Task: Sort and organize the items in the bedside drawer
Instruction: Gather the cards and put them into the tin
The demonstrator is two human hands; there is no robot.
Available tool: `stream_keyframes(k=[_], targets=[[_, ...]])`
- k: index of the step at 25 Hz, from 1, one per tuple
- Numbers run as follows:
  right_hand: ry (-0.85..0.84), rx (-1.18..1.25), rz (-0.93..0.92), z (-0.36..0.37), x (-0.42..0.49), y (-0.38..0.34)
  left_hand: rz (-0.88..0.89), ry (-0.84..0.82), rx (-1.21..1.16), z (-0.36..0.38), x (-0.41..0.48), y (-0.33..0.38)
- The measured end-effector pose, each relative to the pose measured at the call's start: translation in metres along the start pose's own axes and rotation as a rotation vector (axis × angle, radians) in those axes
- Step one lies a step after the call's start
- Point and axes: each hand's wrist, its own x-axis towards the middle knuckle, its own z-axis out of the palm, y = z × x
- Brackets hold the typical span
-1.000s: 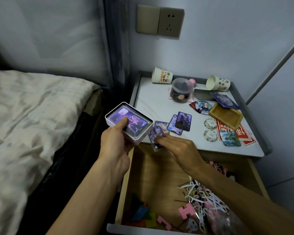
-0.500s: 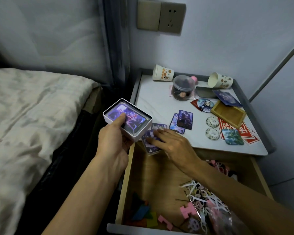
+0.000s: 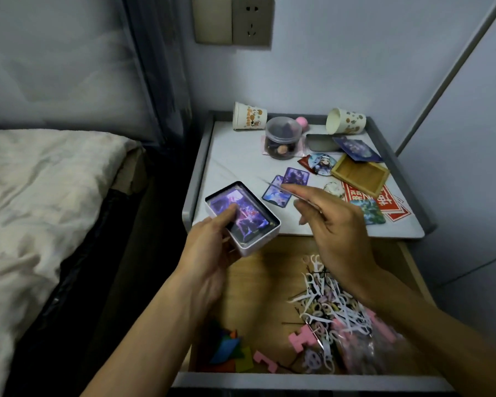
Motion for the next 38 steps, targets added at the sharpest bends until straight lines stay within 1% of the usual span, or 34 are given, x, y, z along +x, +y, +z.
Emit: stream_keyframes(k=[2,5,8,10,12,14,16,18,21,25,28,33,38], targets=[[-0.092,0.076,0.069,-0.002,-0.004,0.001,-0.014,-0.026,0.045,0.007,0.000,-0.008],[-0.307,0.186,0.261,-0.011,0.000,0.004,-0.006,-0.048,0.079,0.018,0.001,-0.016],[-0.493,0.396,0.380,-0.023,0.003,0.006,0.012,-0.021,0.100,0.024,0.006,-0.021],[-0.533,0.476,0.432,-0.029,0.003,0.006,0.013,-0.017,0.122,0.026,0.006,-0.023],[-0.469,0.480,0.486,-0.029,0.003,0.008,0.005,-0.031,0.134,0.028,0.005,-0.026],[-0.329,0.436,0.514,-0.027,0.003,0.009,-0.006,-0.035,0.130,0.028,0.004,-0.028],[-0.233,0.463,0.575,-0.026,0.003,0.009,-0.011,-0.046,0.131,0.027,0.004,-0.029],[-0.193,0.500,0.627,-0.028,0.003,0.007,-0.018,-0.077,0.144,0.027,0.003,-0.031],[-0.146,0.469,0.673,-0.024,0.006,0.003,-0.042,-0.128,0.137,0.026,0.002,-0.033],[-0.159,0.356,0.702,-0.008,0.004,-0.003,-0.035,-0.139,0.110,0.024,0.004,-0.037],[-0.201,0.327,0.696,0.002,0.001,-0.007,-0.026,-0.126,0.085,0.019,0.005,-0.038],[-0.190,0.303,0.671,0.008,-0.003,-0.009,-0.018,-0.125,0.072,0.017,0.006,-0.040],[-0.261,0.228,0.639,0.014,-0.006,-0.011,-0.008,-0.097,0.064,0.016,0.005,-0.043]])
